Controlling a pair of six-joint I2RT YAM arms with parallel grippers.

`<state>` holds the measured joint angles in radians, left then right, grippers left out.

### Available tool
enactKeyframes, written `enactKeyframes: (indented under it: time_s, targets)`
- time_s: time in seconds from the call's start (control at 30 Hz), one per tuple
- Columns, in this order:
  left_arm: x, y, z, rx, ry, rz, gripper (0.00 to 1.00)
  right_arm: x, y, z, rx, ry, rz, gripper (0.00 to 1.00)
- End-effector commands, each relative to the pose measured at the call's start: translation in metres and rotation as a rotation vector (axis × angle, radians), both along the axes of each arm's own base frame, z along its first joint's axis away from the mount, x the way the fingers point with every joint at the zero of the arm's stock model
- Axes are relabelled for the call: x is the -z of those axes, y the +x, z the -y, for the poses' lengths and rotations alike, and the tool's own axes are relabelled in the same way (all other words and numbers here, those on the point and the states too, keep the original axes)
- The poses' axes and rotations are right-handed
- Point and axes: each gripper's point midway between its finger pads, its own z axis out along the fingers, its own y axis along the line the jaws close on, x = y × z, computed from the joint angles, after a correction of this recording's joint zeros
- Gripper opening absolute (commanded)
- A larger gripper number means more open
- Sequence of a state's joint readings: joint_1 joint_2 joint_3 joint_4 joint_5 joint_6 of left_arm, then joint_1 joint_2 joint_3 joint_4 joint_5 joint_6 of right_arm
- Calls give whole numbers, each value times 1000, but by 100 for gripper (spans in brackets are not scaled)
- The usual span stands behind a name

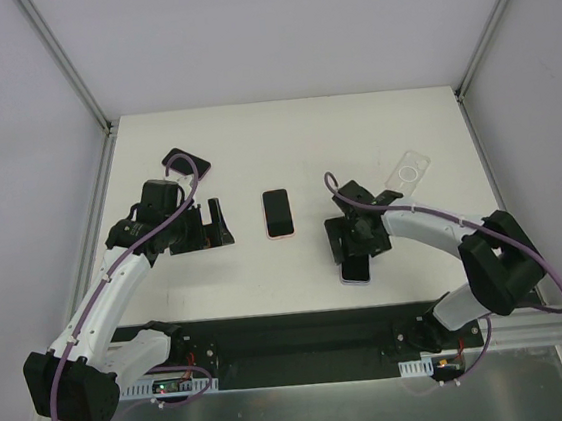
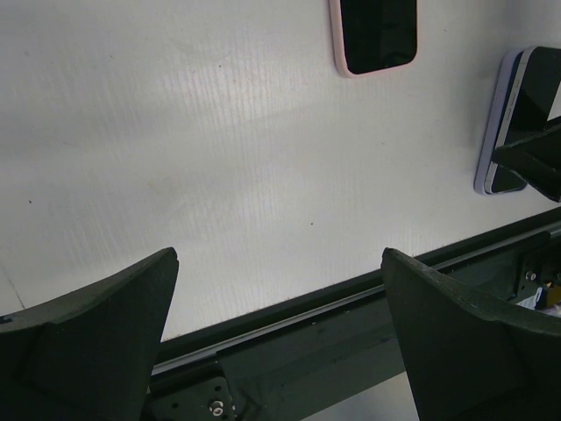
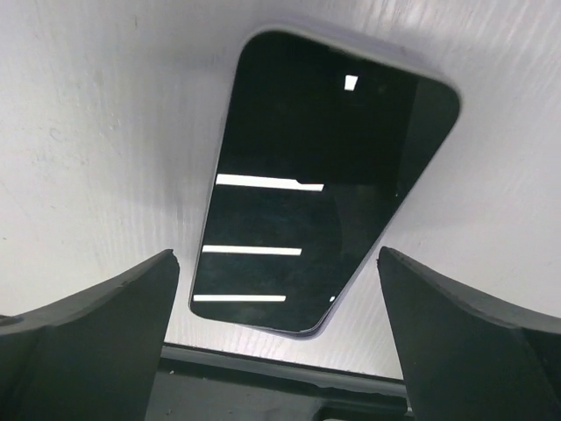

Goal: Put the phone into the phone case

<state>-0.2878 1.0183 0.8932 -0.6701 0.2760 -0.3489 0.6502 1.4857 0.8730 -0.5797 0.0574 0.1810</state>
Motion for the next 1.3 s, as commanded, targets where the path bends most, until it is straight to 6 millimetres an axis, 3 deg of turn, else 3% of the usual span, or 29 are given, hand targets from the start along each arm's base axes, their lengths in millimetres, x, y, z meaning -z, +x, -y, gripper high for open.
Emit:
enactKeyframes:
  time_s: [0.0, 0.23, 0.4, 0.7, 0.77, 0.87, 1.07, 1.27]
  targets:
    - [-5, 5, -3, -6, 15, 37, 99, 12, -18, 2, -43, -1, -71, 94]
    - [-4, 5, -2, -2, 12, 31, 99, 17, -22, 7, -71, -33, -104, 80]
    - [-4, 5, -4, -9, 18, 33, 99, 19, -31, -5, -122, 43, -141, 67]
    - [-3, 4, -4, -21, 21, 30, 99, 20, -41, -30, -136, 129, -125, 64]
    - [-5, 4, -3, -34, 19, 37, 99, 19, -46, -40, -156, 140, -116, 66]
    - [-9, -1, 9, -26, -50, 31, 99, 15, -53, -46, -156, 126, -107, 75]
    - [-17, -11, 39, -1, -180, 47, 96, -1, -49, -34, -117, 83, -33, 96]
    - [-18, -11, 67, 24, -205, 24, 93, -24, -39, -23, -99, 122, 66, 95]
